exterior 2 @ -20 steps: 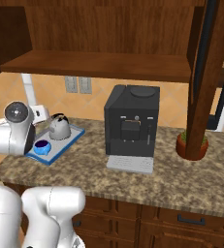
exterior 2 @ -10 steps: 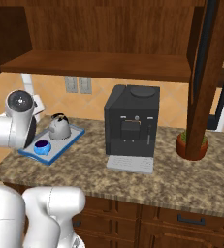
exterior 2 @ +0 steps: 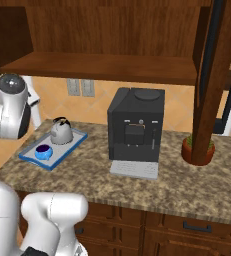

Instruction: Pick the kettle from the counter and place it on the tray. Then pick the mug from the cabinet and place it on the tray. Then close the cabinet doors.

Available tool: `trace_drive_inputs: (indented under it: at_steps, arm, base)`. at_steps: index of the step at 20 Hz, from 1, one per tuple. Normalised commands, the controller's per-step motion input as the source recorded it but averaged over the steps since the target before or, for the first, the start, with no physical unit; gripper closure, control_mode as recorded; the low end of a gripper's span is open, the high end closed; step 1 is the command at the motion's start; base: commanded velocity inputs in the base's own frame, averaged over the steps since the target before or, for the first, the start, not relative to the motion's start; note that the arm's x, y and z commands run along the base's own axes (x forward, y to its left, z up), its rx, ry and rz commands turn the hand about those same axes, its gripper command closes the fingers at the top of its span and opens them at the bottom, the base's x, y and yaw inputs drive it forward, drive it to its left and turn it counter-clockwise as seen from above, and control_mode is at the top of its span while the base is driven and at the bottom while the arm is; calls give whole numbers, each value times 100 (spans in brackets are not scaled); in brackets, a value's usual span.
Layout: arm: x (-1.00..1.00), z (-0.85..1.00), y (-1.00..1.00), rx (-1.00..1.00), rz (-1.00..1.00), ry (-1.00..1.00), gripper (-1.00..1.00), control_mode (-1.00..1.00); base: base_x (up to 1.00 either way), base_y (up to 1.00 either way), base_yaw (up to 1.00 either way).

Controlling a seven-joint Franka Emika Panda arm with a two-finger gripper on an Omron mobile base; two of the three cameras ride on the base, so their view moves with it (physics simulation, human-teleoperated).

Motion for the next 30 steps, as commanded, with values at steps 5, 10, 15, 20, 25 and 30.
trace_drive_inputs:
  at_steps: [5, 10, 15, 20, 25, 30]
  arm:
    - [-26, 20, 0, -10, 12, -4, -100, -100]
    - [-40, 9, 0, -1, 9, -28, -100, -100]
    - [-36, 12, 0, 0, 10, -30, -100, -100]
    - [-21, 10, 0, 0, 12, -23, -100, -100]
    - [-14, 15, 5, 0, 15, -17, -100, -100]
    - [-13, 16, 20, 0, 25, -23, -100, -100]
  base:
    - [0, 0, 0]
    - [0, 0, 0]
    - [0, 0, 0]
    - [0, 0, 0]
    - [0, 0, 0]
    - [0, 0, 0]
